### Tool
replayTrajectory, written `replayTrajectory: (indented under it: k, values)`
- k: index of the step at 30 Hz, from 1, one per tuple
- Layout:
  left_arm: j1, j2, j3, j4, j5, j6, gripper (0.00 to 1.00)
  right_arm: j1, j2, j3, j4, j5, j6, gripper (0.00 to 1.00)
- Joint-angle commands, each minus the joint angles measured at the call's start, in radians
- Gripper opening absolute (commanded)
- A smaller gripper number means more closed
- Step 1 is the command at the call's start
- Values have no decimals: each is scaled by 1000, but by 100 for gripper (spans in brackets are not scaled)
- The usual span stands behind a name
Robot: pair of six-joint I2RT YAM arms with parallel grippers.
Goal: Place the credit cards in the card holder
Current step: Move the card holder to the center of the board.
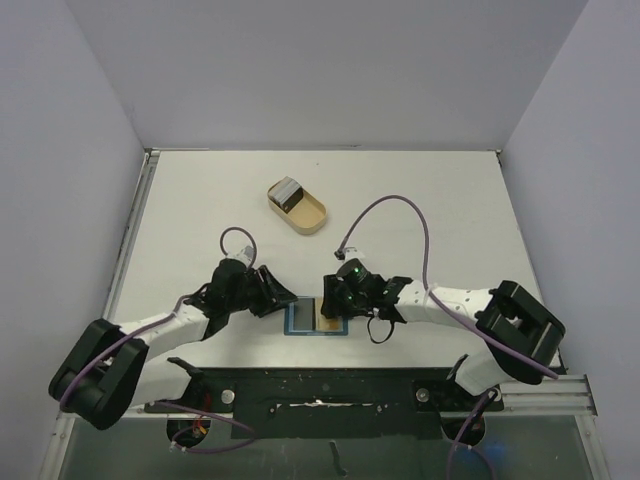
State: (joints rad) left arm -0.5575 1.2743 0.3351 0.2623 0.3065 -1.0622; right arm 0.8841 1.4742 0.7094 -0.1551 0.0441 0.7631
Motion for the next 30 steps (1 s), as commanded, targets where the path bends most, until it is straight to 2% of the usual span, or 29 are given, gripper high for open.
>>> replayTrajectory:
  k: [1, 5, 9, 17, 24, 30]
  values:
    - [106, -140, 23, -89, 56, 60, 41, 44, 40, 0, 121, -54, 91, 53]
    - [183, -224, 61, -249, 50, 139, 40, 64, 97, 54, 134, -82, 72, 52]
    - [226, -251, 80, -320, 49, 174, 41, 68, 126, 124, 99, -110, 5, 52]
    - [232, -250, 74, -352, 68, 177, 44, 63, 120, 279, -152, -83, -459, 54]
    - [232, -264, 37, -377, 51, 161, 46, 64, 80, 227, -138, -188, -808, 52]
    - [231, -266, -9, -356, 61, 135, 46, 34, 100, 200, -151, -299, -978, 45]
